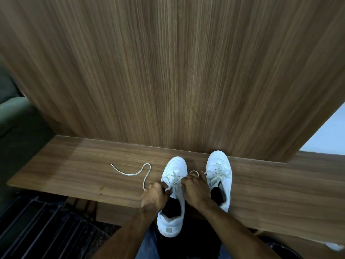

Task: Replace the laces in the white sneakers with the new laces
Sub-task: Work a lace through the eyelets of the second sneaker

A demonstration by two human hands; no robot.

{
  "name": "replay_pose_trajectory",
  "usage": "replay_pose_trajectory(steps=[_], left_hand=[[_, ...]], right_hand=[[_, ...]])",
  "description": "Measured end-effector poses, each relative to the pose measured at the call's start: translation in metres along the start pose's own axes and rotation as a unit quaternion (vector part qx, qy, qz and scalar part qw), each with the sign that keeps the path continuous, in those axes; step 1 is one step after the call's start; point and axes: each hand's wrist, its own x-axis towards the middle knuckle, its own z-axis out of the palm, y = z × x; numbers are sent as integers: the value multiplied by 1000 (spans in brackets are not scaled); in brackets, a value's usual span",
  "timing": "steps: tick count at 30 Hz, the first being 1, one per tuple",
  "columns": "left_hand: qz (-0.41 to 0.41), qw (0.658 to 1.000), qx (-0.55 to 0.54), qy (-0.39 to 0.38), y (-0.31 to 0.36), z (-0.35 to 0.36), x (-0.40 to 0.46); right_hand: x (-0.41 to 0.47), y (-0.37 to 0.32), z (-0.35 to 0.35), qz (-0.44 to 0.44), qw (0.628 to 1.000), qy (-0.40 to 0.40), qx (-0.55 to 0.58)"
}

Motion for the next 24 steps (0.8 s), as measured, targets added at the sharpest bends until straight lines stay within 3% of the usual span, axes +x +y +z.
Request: replay_pose_trajectory(steps=[5,9,12,19,21,24], left_hand=[[-9,1000,0,3,1,1,0],[-21,1000,-10,0,0,2,0],[-18,1000,-22,2,-2,2,-1],[-13,999,-29,10,-4,3,-1],[-14,999,-32,8,-4,4,0],[-12,999,-31,8,-2,1,-2]], right_hand=[[1,22,-15,54,995,78,40],[-1,19,-11,-43,994,58,82],[-1,1,1,-97,993,61,16],[6,-4,-5,-4,997,-14,-78],[5,7,-20,31,999,11,-33],[5,33,-38,107,987,116,18]])
